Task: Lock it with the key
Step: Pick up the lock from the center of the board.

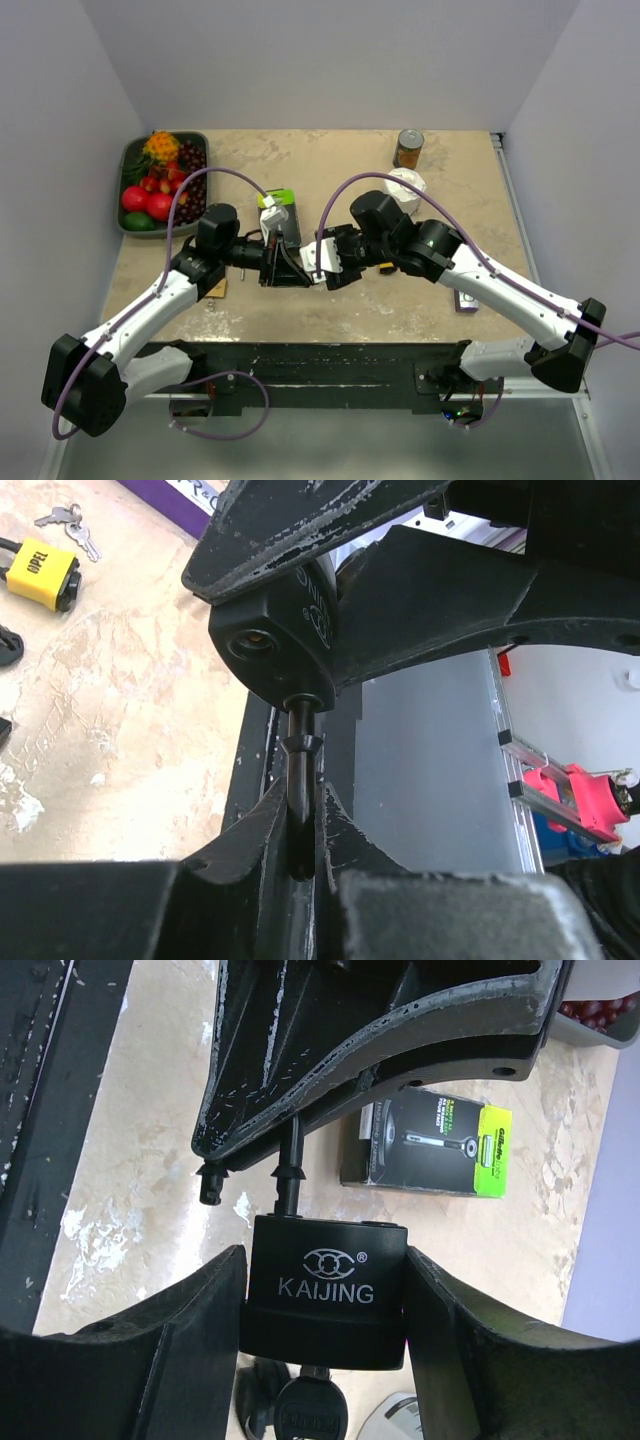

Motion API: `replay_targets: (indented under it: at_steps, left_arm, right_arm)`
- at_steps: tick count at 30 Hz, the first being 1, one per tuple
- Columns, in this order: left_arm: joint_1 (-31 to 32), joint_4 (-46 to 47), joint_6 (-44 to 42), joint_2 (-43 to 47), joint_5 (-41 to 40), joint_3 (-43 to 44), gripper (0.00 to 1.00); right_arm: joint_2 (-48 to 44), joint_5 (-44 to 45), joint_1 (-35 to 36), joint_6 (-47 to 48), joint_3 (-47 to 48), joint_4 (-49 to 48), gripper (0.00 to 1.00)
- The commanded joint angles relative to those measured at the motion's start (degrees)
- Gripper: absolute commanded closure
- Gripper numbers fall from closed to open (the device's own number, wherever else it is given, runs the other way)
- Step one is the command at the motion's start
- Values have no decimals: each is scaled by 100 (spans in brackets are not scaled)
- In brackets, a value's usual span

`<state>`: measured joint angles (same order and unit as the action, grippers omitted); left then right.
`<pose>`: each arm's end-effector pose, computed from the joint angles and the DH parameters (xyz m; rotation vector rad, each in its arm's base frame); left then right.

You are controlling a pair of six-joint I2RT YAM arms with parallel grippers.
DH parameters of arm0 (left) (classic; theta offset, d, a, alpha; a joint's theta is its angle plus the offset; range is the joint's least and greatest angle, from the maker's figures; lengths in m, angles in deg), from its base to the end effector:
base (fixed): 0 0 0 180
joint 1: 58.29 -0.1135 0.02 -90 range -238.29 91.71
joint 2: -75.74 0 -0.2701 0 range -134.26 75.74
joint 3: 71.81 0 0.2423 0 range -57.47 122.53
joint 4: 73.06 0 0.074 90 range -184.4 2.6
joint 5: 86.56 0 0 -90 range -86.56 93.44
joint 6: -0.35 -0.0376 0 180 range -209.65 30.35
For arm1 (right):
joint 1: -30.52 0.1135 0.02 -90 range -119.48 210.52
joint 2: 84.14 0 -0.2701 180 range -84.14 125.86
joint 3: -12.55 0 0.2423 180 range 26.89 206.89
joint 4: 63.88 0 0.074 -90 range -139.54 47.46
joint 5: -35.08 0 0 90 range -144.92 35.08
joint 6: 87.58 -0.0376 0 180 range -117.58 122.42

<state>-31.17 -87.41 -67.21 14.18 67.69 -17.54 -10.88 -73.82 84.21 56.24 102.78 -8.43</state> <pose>0.1765 -0.1285 0.2869 0.8917 1.8751 -1.6325 0.1440 0.2165 0.3747 -1.8939 1.1676 0.3679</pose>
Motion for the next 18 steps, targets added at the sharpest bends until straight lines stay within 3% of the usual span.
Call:
replay_targets:
  at_steps: [1,2,4,5,6,7,10,12,18]
  left_arm:
    - [40,133,-90,144,211,-20,94]
    - [40,107,-142,144,237,-20,100]
    - [31,150,-143,170,360,-2,100]
    - [31,255,5,197,482,-2,100]
    - [31,491,76,284,492,-11,100]
    - [31,554,103,328,423,24,100]
    - [22,485,-2,338,474,217,100]
    - [-13,318,-213,338,553,323,100]
    - [-48,-673,-1082,268,554,903,100]
  right_arm:
    - [-83,26,27,-39,356,-603,100]
    - [-83,18,27,-39,355,-612,100]
    - [-22,-9,27,-74,399,-525,100]
    - [22,-35,27,-126,504,-446,88]
    - [66,-35,27,-170,557,-289,70]
    - [127,-105,27,-205,619,-183,40]
    - [32,-88,19,-310,558,-129,5]
    - [-56,-97,10,-346,426,-225,1]
    - [-136,-509,-420,-969,513,-129,1]
